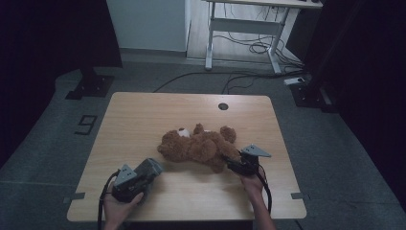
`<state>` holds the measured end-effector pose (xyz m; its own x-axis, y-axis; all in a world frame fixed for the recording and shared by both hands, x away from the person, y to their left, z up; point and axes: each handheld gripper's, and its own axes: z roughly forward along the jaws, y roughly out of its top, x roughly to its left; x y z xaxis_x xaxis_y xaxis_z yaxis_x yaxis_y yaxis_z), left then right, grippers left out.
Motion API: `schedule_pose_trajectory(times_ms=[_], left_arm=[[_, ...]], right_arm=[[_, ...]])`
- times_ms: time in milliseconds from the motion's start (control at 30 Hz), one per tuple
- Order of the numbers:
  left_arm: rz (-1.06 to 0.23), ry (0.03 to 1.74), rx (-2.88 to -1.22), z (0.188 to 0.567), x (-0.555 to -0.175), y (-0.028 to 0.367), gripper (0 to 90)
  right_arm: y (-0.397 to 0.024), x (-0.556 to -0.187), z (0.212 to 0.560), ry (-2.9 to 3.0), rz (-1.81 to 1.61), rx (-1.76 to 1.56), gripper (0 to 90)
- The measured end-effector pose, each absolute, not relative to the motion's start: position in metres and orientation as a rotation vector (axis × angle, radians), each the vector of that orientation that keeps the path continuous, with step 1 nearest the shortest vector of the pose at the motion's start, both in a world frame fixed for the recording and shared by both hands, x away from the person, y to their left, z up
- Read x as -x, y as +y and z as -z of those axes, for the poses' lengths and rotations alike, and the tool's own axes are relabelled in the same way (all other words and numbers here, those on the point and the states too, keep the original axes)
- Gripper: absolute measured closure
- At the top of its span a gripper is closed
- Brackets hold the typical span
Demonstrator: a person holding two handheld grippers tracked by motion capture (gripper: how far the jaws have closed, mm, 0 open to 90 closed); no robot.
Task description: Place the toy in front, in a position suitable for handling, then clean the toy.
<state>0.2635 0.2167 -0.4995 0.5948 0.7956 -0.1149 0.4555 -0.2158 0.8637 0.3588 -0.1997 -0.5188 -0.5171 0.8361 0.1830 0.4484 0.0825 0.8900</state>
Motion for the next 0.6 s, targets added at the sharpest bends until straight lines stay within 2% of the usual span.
schedule_pose_trajectory(times_ms=[300,600], left_arm=[[-0.475,1.002,-1.756,0.480,-0.255,0.234,79.4],[-0.485,0.986,-1.733,0.474,-0.252,0.235,79.1]], right_arm=[[-0.200,-0.359,0.519,1.995,-1.421,-1.272,45.9],[-0.201,-0.359,0.518,1.993,-1.436,-1.282,44.2]])
